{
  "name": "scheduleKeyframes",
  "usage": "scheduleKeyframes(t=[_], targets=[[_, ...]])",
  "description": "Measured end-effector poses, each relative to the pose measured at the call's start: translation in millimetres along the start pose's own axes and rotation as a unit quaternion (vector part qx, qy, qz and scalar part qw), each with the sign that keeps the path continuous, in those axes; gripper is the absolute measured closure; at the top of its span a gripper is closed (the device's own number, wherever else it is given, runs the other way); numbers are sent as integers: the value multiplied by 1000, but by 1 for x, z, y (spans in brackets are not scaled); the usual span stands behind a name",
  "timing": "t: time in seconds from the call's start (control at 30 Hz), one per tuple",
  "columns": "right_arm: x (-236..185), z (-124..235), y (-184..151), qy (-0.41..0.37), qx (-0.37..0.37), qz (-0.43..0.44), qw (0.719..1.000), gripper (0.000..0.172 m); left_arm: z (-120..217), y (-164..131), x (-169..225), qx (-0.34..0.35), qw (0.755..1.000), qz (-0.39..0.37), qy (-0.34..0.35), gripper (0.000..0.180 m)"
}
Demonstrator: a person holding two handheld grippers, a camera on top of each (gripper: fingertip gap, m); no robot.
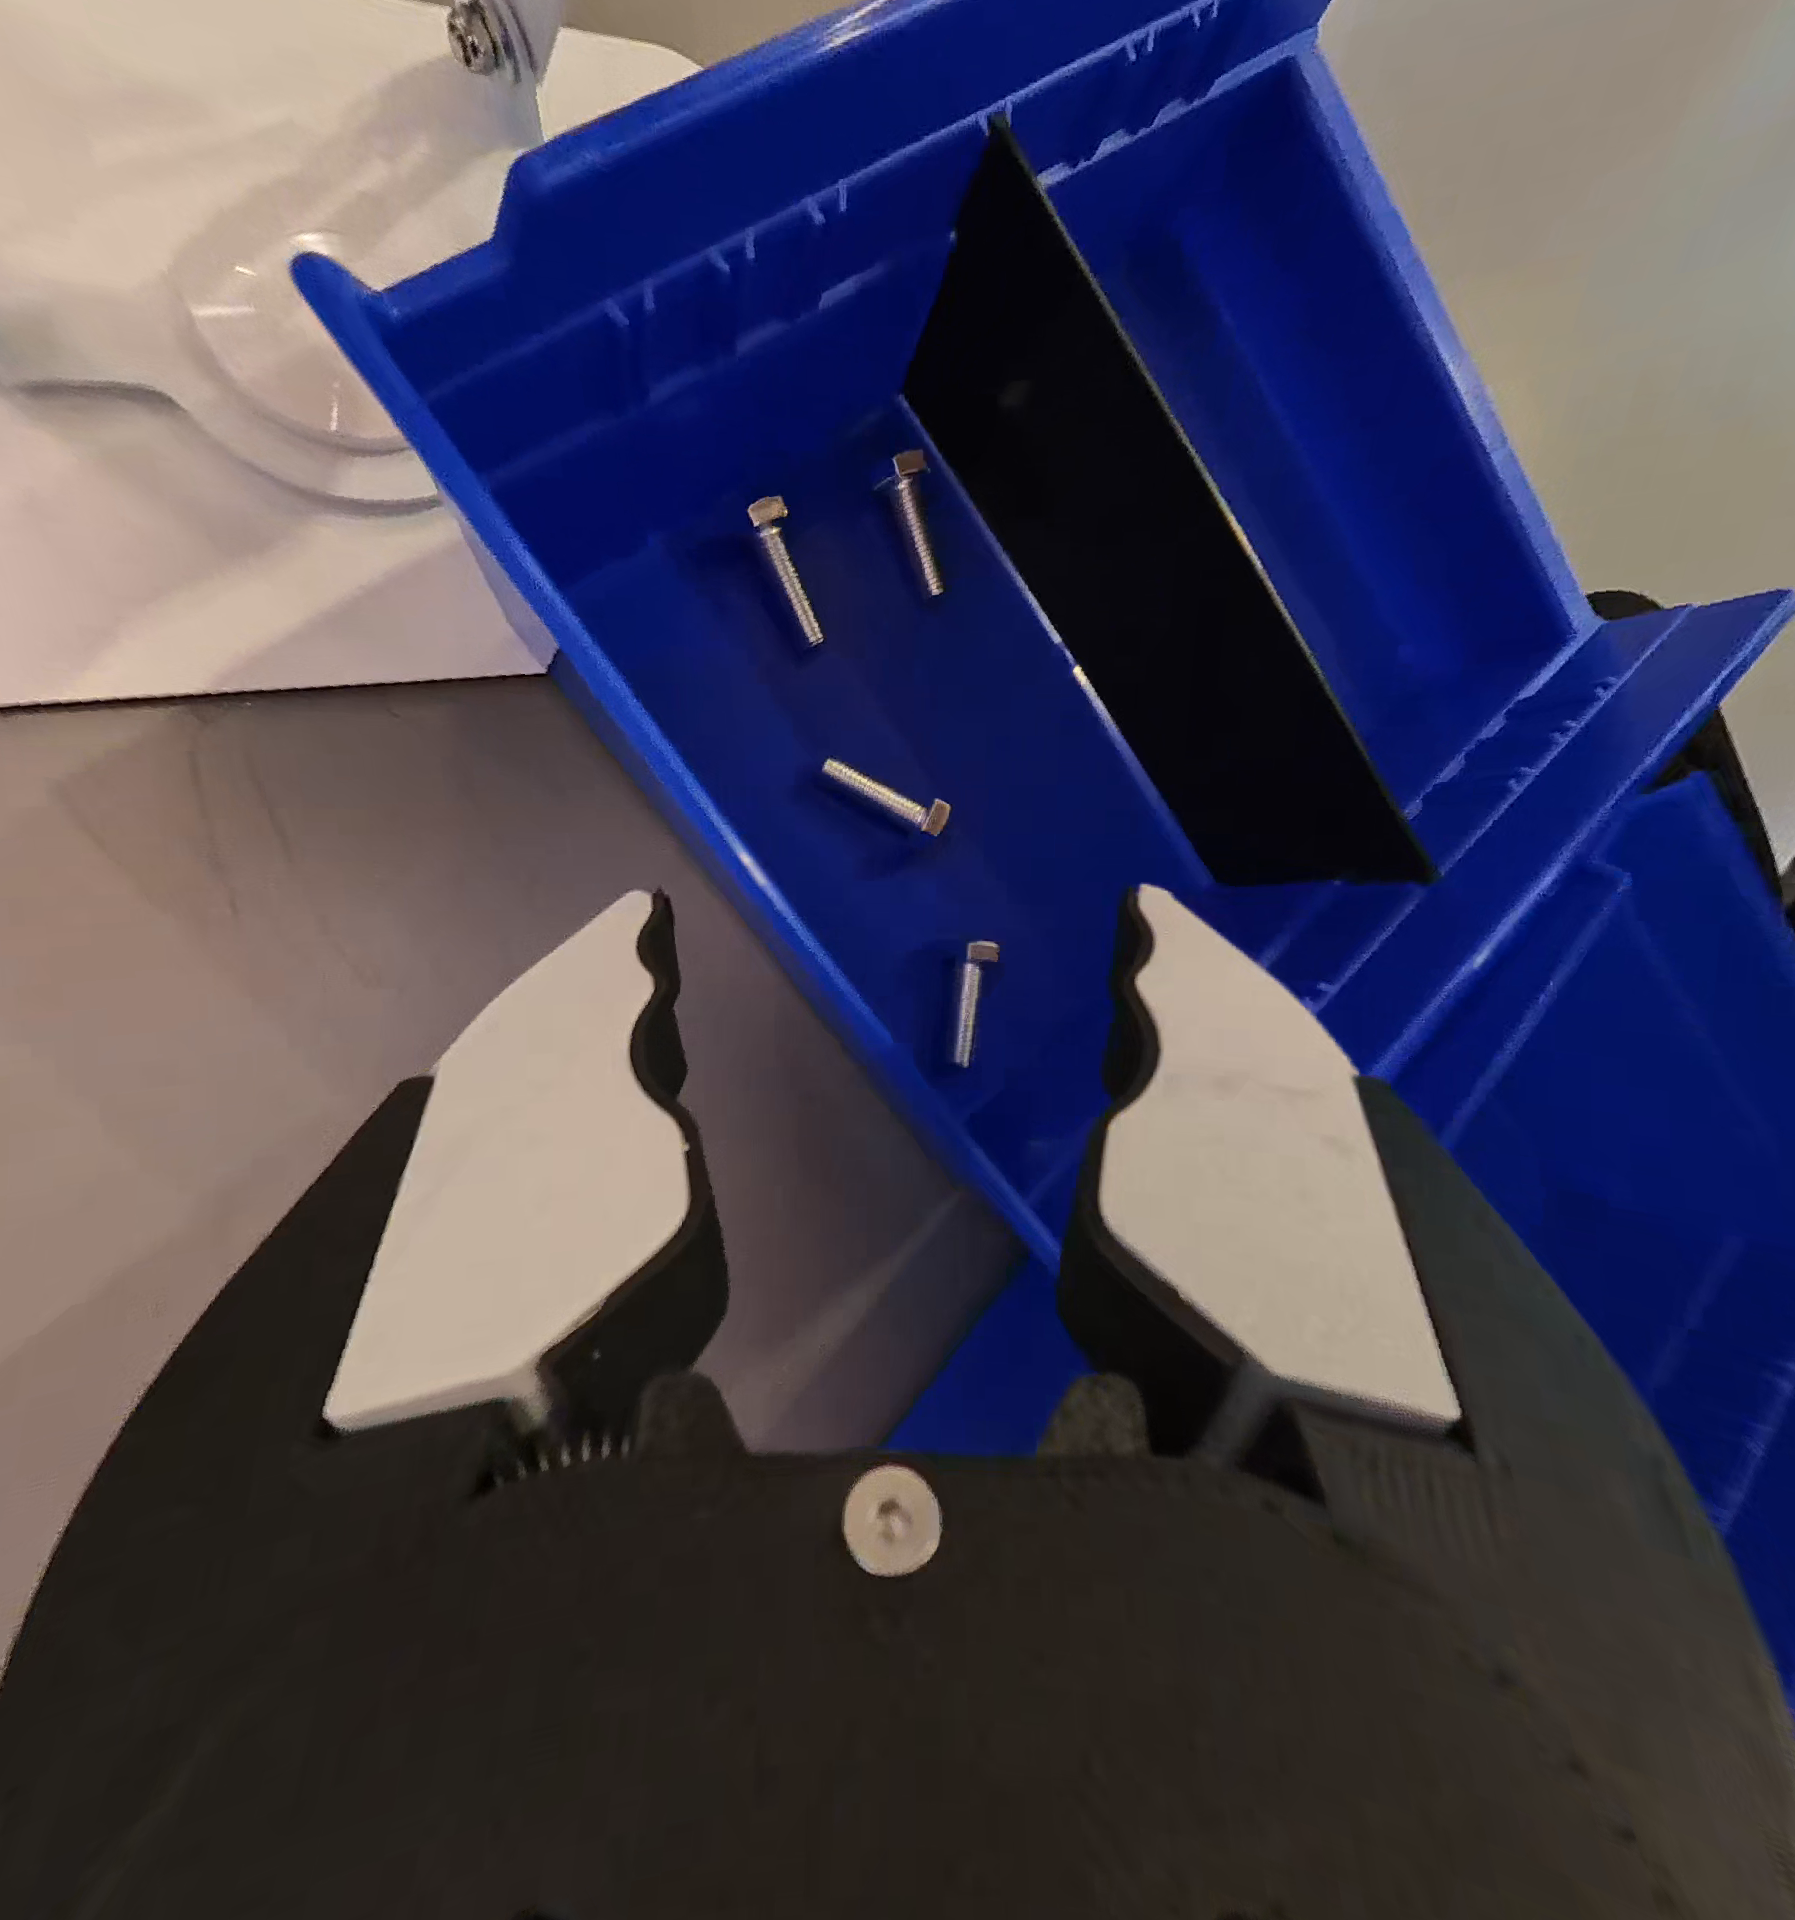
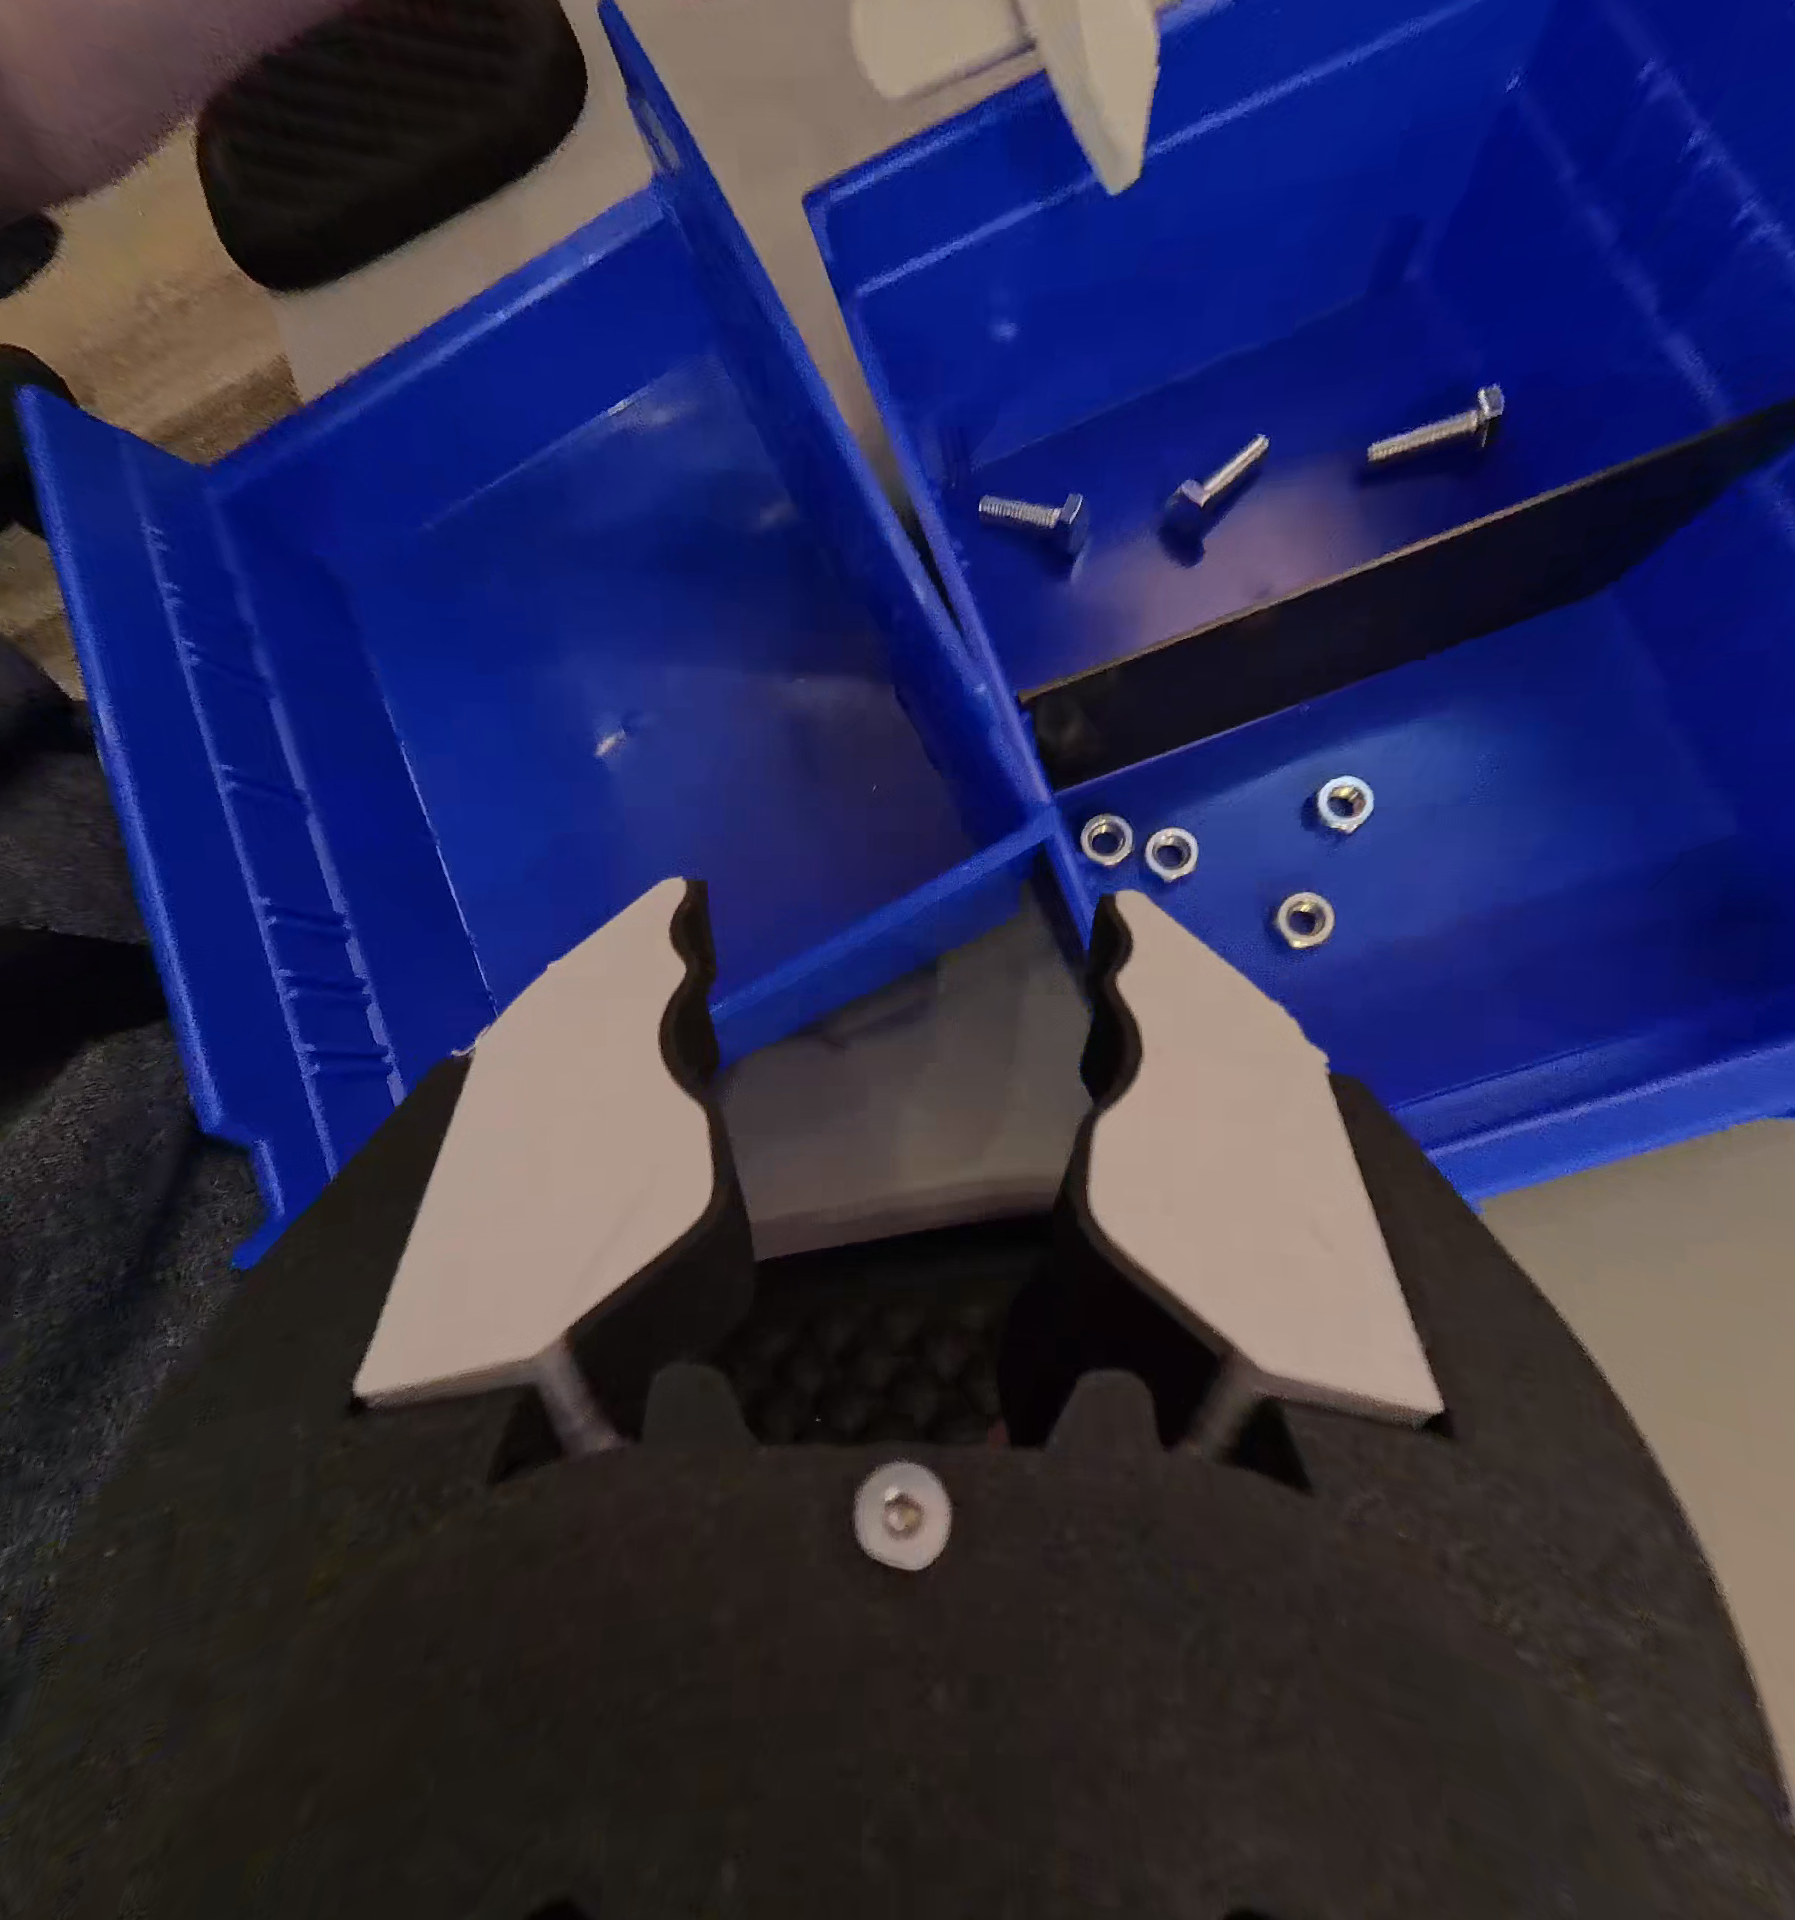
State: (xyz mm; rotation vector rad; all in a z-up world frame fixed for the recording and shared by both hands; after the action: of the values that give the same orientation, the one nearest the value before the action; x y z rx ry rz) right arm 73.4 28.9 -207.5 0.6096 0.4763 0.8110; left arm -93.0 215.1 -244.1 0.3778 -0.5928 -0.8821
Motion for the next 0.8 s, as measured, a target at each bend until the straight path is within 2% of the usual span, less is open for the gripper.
scheduleKeyframes(t=[0.07,0.27,0.43,0.53,0.8], targets=[[-8,-6,-5,6,-8,-10,1000,105,-7,3,5,-2,1000,7,-21,109],[-21,-30,-16,3,-37,-12,999,111,-21,-3,-4,-41,999,-17,29,123],[-23,-41,-23,2,-58,-11,998,122,-19,-4,-4,-54,998,-22,37,127],[-25,-41,-24,14,-64,-4,998,136,-17,-5,-9,-59,997,-24,46,129],[-25,-39,-25,10,-78,10,997,138,4,-19,-38,-67,995,-2,71,136]])
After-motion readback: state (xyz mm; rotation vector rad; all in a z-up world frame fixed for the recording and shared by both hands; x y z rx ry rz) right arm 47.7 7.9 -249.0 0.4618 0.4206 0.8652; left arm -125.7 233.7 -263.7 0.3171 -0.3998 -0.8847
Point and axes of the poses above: each gripper's, where its closed fingertips meet, z back along the fingers, y out of its top, x = y × z across the jaws, the point moved 4 cm from there along z, back along the fingers
